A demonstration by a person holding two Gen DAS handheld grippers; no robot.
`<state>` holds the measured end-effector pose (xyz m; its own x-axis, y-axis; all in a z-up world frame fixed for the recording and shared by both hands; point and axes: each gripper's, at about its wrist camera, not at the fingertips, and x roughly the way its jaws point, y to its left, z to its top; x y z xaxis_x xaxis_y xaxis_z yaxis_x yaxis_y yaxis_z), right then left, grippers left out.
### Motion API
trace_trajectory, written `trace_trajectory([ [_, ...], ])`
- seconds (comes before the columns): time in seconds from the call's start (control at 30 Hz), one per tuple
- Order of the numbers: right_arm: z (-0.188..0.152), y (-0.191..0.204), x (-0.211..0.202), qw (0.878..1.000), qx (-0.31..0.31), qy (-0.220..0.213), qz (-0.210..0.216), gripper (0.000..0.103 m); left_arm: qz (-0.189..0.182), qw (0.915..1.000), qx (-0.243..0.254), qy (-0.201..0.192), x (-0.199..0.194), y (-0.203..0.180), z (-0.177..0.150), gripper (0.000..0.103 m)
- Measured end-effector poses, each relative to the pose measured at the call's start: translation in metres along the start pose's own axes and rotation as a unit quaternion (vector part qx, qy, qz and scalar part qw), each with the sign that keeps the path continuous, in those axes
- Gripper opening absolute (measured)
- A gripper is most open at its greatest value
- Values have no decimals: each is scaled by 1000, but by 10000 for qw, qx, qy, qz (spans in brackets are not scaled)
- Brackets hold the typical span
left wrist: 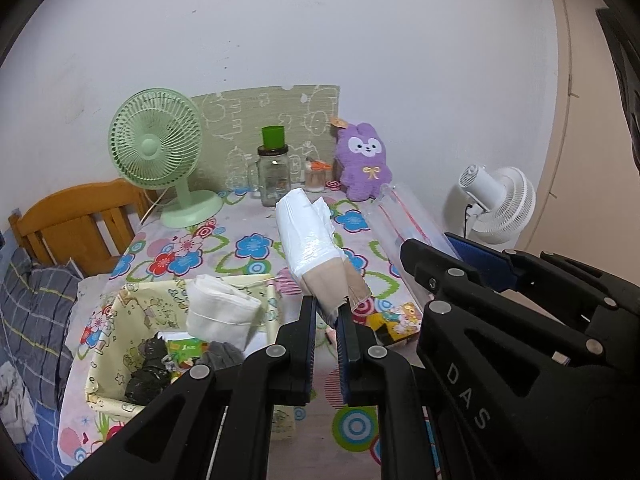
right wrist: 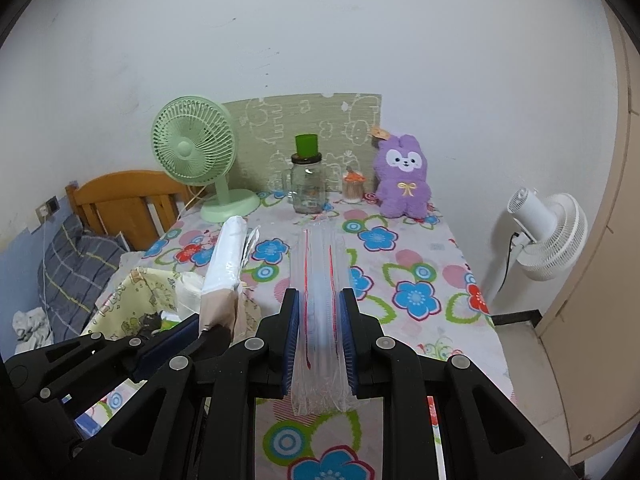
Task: Organize soft objects
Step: 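Carry the white roll with the left tool while the right tool carries the clear bag over the fabric box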
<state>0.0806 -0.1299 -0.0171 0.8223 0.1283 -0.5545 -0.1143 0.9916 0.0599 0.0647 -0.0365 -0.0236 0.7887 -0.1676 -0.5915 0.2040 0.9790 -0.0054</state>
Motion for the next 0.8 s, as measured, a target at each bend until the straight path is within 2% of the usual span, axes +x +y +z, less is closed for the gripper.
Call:
trace_trajectory([
  [0.8,7,70,40,9971,-386,157,634,23,504,9976,-424,212,15,80,-9,7],
])
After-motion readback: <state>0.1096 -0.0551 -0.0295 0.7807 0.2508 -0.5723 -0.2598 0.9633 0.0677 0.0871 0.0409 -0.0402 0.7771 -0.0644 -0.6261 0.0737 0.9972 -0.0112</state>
